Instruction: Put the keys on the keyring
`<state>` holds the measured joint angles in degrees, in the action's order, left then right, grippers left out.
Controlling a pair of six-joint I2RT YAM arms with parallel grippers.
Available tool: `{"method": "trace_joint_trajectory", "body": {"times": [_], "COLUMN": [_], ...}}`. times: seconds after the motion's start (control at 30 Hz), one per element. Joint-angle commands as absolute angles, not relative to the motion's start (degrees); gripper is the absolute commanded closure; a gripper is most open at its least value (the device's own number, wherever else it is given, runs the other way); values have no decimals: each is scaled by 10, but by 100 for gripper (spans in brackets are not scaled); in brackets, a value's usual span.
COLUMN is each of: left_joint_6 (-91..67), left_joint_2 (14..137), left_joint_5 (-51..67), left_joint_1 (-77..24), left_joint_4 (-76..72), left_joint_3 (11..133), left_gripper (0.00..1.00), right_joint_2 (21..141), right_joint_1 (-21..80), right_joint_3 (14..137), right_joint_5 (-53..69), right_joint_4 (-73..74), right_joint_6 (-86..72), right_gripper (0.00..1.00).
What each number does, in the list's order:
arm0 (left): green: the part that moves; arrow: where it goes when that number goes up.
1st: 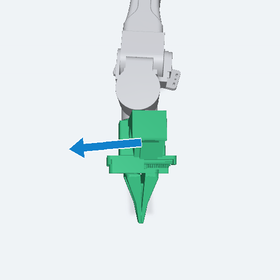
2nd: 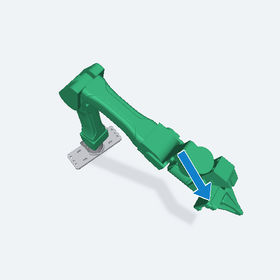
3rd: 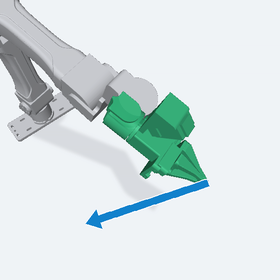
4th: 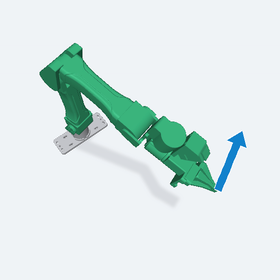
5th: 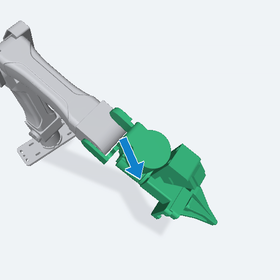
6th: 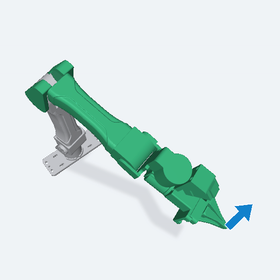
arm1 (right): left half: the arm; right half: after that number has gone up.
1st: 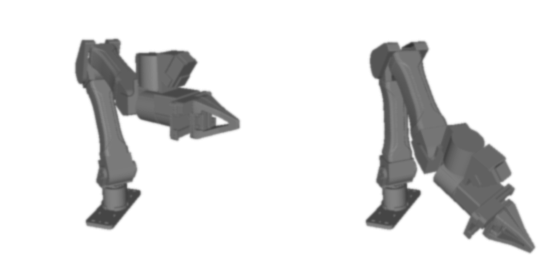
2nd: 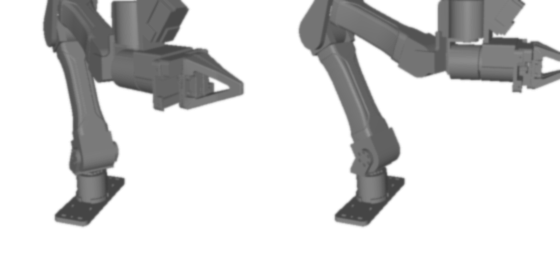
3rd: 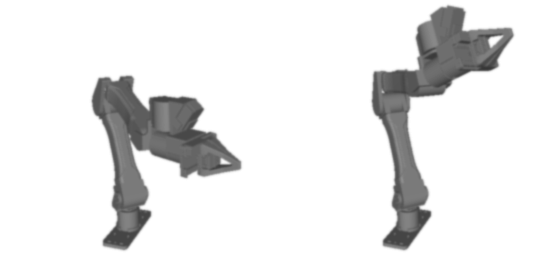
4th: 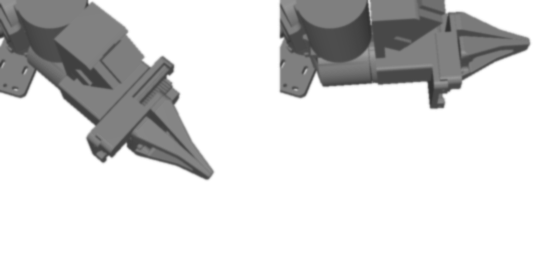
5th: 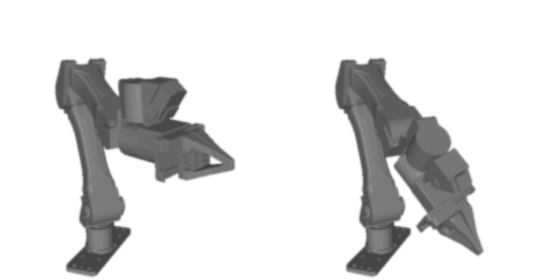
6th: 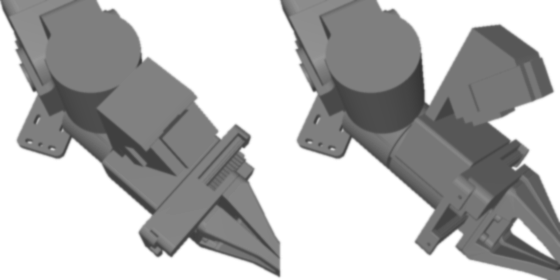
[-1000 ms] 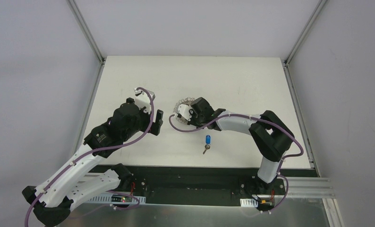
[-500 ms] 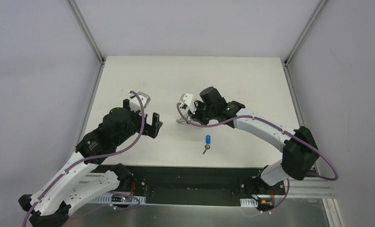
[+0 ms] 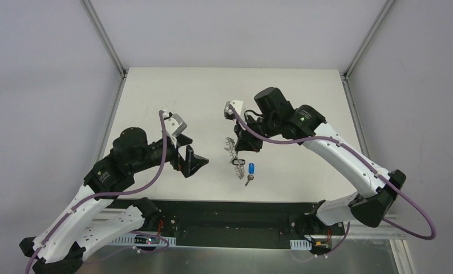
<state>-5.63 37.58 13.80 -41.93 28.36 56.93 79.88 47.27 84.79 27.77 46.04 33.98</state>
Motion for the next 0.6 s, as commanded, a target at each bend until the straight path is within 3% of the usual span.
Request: {"method": "trace_joint_trajectory", "body": {"times": [0.0, 0.1, 0.3, 0.57], "left_joint_6": [-83, -96, -124, -147], "left_joint_2": [387, 396, 416, 434], "left_joint_5": [246, 272, 314, 357], "left_joint_1": [-418, -417, -418, -418], "left_joint_4": [226, 198, 137, 102], "left_joint_3": [589, 586, 577, 574], "left_gripper": [0, 0, 10, 25], "right_joint_2": [801, 822, 884, 891], "right_joint_1": [481, 486, 501, 536], "right_joint_3": [918, 962, 1067, 1100], "right_joint_5": [345, 358, 358, 346], "right_joint_4": [543, 582, 676, 693], "right_joint_6": [298, 273, 237, 218], "right_gripper": [100, 100, 100, 100]}}
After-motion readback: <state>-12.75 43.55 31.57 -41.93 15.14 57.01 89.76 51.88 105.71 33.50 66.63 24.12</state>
